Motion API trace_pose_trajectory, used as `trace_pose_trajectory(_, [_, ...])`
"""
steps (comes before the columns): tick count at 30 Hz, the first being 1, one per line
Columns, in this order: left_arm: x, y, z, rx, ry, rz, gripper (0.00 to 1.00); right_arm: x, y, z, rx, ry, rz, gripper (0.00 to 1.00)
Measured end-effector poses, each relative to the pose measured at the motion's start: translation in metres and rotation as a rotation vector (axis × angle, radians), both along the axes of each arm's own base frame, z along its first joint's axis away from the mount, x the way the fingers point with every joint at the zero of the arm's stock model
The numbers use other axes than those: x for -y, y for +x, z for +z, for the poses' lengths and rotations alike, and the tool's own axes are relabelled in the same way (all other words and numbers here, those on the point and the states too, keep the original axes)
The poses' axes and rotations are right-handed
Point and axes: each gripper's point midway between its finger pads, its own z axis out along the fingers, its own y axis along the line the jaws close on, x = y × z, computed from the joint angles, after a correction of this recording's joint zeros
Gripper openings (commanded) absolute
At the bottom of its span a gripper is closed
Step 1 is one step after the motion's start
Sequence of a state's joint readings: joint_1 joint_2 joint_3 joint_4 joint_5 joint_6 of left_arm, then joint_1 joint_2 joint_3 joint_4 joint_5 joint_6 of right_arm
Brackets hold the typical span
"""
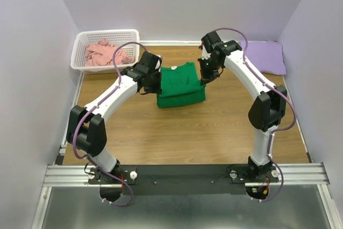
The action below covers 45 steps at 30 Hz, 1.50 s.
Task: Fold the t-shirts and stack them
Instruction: Fold the tshirt
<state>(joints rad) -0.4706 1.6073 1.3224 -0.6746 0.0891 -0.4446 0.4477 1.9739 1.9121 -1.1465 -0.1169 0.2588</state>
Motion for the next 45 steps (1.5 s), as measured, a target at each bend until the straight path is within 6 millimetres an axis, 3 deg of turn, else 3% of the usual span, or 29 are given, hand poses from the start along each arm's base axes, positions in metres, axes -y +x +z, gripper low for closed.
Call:
trace_pose_trajectory(6, [0.002,0.015,0.021,0.066,-0.013,0.015,0.00,0.000,0.007,0.002,0.023,0.014,-0.001,0.01])
trace_pose_trajectory(11, [-0.005,-0.014,0.018,0.052,-0.047,0.009,0.00,0.010,-0.033,-0.013,-0.043,0.027,0.013,0.01])
trace_pose_trajectory(17, [0.007,-0.085,0.020,0.017,-0.142,-0.083,0.00,0.023,-0.102,-0.013,-0.120,0.097,0.033,0.00])
trace_pose_trajectory(27, [0.023,-0.225,-0.017,-0.229,-0.239,-0.226,0.00,0.033,-0.214,-0.026,-0.317,0.192,0.075,0.01])
trace_pose_trajectory(30, [0.024,-0.254,-0.011,-0.280,-0.294,-0.241,0.00,0.034,-0.238,-0.026,-0.378,0.212,0.093,0.01])
trace_pose_trajectory(32, [0.025,-0.263,-0.003,-0.287,-0.325,-0.249,0.00,0.036,-0.248,-0.022,-0.401,0.222,0.098,0.01])
trace_pose_trajectory(35, [0.026,-0.261,0.000,-0.298,-0.331,-0.220,0.00,0.035,-0.248,-0.017,-0.400,0.226,0.100,0.00])
trace_pose_trajectory(37, [0.029,-0.247,0.001,-0.303,-0.318,-0.183,0.00,0.031,-0.238,-0.012,-0.392,0.220,0.099,0.01])
trace_pose_trajectory(40, [0.032,-0.217,-0.002,-0.290,-0.276,-0.136,0.00,0.020,-0.211,-0.006,-0.366,0.207,0.102,0.01])
trace_pose_trajectory(45, [0.015,-0.136,-0.007,-0.189,-0.190,0.013,0.00,0.001,-0.156,-0.006,-0.307,0.195,0.124,0.01])
